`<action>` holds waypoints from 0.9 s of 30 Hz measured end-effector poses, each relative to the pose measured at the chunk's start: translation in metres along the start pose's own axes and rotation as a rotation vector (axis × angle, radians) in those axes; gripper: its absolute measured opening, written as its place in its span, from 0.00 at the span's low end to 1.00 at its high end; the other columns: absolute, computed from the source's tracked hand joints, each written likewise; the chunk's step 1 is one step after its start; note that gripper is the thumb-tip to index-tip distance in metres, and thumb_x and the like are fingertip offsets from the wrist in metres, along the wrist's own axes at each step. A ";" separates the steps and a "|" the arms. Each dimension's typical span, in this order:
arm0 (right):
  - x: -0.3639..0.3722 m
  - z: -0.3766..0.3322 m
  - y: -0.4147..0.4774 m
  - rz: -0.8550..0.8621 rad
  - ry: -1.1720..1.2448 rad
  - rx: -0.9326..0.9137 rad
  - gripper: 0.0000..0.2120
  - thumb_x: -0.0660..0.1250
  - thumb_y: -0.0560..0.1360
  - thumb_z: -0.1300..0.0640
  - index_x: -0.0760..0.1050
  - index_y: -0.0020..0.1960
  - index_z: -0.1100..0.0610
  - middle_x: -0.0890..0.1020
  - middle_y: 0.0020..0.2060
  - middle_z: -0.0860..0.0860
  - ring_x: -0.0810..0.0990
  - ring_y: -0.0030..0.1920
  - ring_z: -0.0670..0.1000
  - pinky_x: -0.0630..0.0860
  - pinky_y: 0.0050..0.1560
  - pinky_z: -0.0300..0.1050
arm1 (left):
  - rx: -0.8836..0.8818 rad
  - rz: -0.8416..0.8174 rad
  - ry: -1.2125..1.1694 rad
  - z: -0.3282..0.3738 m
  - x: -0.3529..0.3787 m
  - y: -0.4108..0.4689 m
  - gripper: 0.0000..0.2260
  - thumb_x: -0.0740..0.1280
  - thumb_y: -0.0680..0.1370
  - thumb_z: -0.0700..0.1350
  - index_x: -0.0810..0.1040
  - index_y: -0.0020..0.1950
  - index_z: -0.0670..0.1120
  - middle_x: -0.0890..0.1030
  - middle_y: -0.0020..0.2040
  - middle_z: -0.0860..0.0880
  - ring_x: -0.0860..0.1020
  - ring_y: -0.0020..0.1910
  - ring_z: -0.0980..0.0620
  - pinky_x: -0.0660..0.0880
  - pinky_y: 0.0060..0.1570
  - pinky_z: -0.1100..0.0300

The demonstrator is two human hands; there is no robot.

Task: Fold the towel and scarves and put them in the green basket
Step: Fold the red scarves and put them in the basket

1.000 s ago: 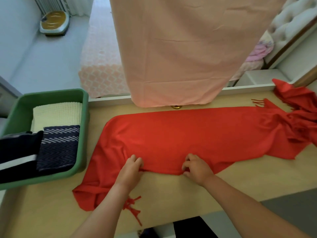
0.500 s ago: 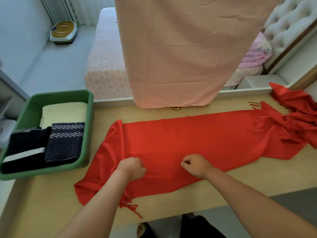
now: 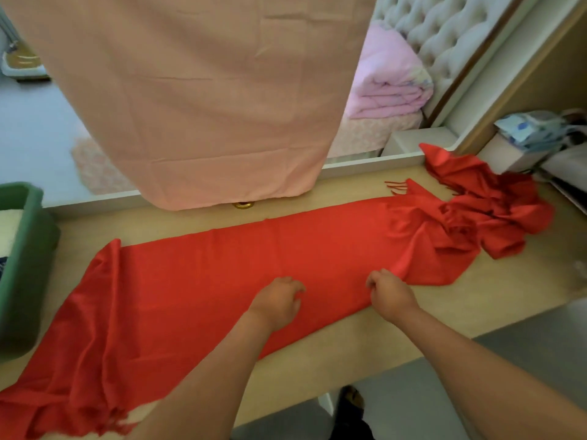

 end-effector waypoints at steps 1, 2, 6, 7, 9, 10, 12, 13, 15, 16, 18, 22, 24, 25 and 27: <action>-0.006 0.019 0.006 0.005 -0.001 0.016 0.12 0.61 0.73 0.65 0.79 0.50 0.53 0.79 0.49 0.54 0.80 0.52 0.60 0.75 0.52 0.50 | 0.007 0.005 -0.010 0.017 0.008 0.013 0.16 0.62 0.78 0.44 0.75 0.66 0.48 0.76 0.64 0.45 0.70 0.68 0.45 0.65 0.68 0.56; -0.009 0.039 0.013 0.008 -0.001 0.026 0.13 0.61 0.73 0.64 0.80 0.51 0.54 0.80 0.50 0.55 0.80 0.53 0.60 0.75 0.52 0.51 | 0.010 0.009 -0.017 0.035 0.016 0.026 0.16 0.62 0.79 0.44 0.74 0.67 0.48 0.75 0.65 0.46 0.69 0.68 0.46 0.65 0.68 0.56; -0.010 0.103 0.043 -0.049 0.019 -0.022 0.22 0.60 0.76 0.64 0.74 0.69 0.57 0.76 0.67 0.55 0.75 0.67 0.57 0.71 0.66 0.50 | -0.021 0.015 0.025 0.095 0.047 0.076 0.22 0.61 0.81 0.51 0.65 0.75 0.51 0.68 0.72 0.48 0.65 0.72 0.47 0.66 0.69 0.51; -0.010 0.116 0.049 -0.082 0.025 -0.031 0.24 0.59 0.78 0.63 0.68 0.74 0.58 0.70 0.73 0.56 0.70 0.71 0.56 0.67 0.70 0.48 | -0.062 -0.003 0.070 0.103 0.055 0.086 0.24 0.59 0.81 0.54 0.61 0.77 0.53 0.64 0.75 0.48 0.61 0.75 0.46 0.64 0.71 0.49; -0.010 0.138 0.056 -0.125 0.009 -0.068 0.27 0.58 0.81 0.61 0.59 0.79 0.56 0.60 0.78 0.55 0.64 0.76 0.55 0.61 0.73 0.46 | -0.189 -0.047 0.177 0.109 0.065 0.103 0.27 0.54 0.82 0.60 0.53 0.79 0.56 0.53 0.80 0.49 0.50 0.79 0.45 0.55 0.74 0.43; -0.012 0.149 0.059 -0.129 -0.009 -0.103 0.28 0.58 0.82 0.59 0.55 0.80 0.55 0.57 0.79 0.56 0.62 0.77 0.55 0.60 0.73 0.45 | -0.265 -0.057 0.203 0.108 0.067 0.109 0.28 0.51 0.82 0.62 0.51 0.80 0.57 0.48 0.81 0.49 0.45 0.79 0.44 0.51 0.74 0.40; -0.019 0.172 0.062 -0.116 -0.079 -0.142 0.28 0.59 0.82 0.54 0.54 0.80 0.54 0.58 0.79 0.54 0.61 0.77 0.53 0.61 0.73 0.46 | -0.397 -0.038 0.202 0.106 0.068 0.119 0.29 0.48 0.81 0.64 0.48 0.80 0.56 0.44 0.81 0.51 0.42 0.79 0.43 0.47 0.73 0.37; -0.025 0.183 0.064 -0.108 -0.137 -0.143 0.27 0.58 0.83 0.51 0.56 0.80 0.53 0.60 0.78 0.53 0.62 0.76 0.52 0.63 0.72 0.48 | -0.431 -0.022 0.209 0.106 0.067 0.123 0.29 0.48 0.81 0.64 0.49 0.80 0.56 0.45 0.81 0.51 0.43 0.79 0.43 0.47 0.73 0.37; -0.037 0.201 0.069 -0.048 -0.260 -0.140 0.23 0.58 0.82 0.48 0.67 0.75 0.52 0.71 0.71 0.52 0.71 0.70 0.53 0.70 0.64 0.52 | -0.396 0.050 0.239 0.114 0.063 0.133 0.31 0.45 0.79 0.66 0.56 0.79 0.54 0.52 0.81 0.48 0.50 0.79 0.44 0.50 0.73 0.39; -0.044 0.204 0.072 0.016 -0.305 -0.143 0.19 0.60 0.80 0.47 0.76 0.68 0.53 0.77 0.62 0.54 0.77 0.62 0.56 0.74 0.57 0.54 | -0.338 0.112 0.256 0.122 0.059 0.137 0.33 0.45 0.76 0.66 0.63 0.77 0.53 0.58 0.79 0.46 0.56 0.77 0.44 0.55 0.73 0.41; -0.053 0.203 0.078 0.093 -0.381 -0.133 0.14 0.66 0.74 0.47 0.83 0.48 0.55 0.80 0.43 0.55 0.80 0.45 0.59 0.76 0.44 0.54 | -0.223 0.173 0.300 0.139 0.059 0.144 0.30 0.52 0.75 0.65 0.68 0.73 0.52 0.64 0.76 0.45 0.61 0.75 0.44 0.60 0.70 0.43; -0.052 0.176 0.088 0.045 -0.302 -0.302 0.18 0.73 0.68 0.49 0.79 0.56 0.53 0.77 0.57 0.57 0.77 0.57 0.60 0.75 0.55 0.56 | -0.168 -0.076 0.291 0.156 0.084 0.152 0.40 0.68 0.73 0.63 0.50 0.79 0.60 0.45 0.81 0.49 0.43 0.79 0.46 0.46 0.75 0.40; -0.041 0.169 0.090 -0.098 -0.243 -0.336 0.31 0.68 0.74 0.45 0.66 0.74 0.50 0.62 0.75 0.58 0.62 0.75 0.60 0.64 0.71 0.59 | -0.139 -0.120 0.299 0.164 0.089 0.154 0.45 0.70 0.70 0.65 0.47 0.79 0.61 0.42 0.81 0.49 0.40 0.79 0.46 0.44 0.75 0.39; -0.038 0.172 0.091 -0.163 -0.241 -0.301 0.34 0.65 0.76 0.42 0.57 0.79 0.48 0.53 0.79 0.56 0.54 0.79 0.57 0.58 0.74 0.59 | -0.126 -0.129 0.319 0.168 0.091 0.154 0.47 0.70 0.68 0.66 0.46 0.79 0.61 0.41 0.81 0.49 0.40 0.79 0.46 0.44 0.75 0.39; -0.037 0.185 0.096 -0.186 -0.281 -0.217 0.37 0.58 0.78 0.37 0.48 0.81 0.47 0.48 0.80 0.53 0.49 0.80 0.54 0.54 0.75 0.60 | -0.149 -0.104 0.340 0.172 0.091 0.157 0.47 0.68 0.68 0.69 0.46 0.79 0.60 0.42 0.81 0.49 0.40 0.79 0.46 0.43 0.75 0.39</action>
Point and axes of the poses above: each hand's wrist, its own y-axis towards the middle knuckle, its own x-axis out of the palm, z = x × y, the point moved 5 cm from there along y, towards the middle knuckle
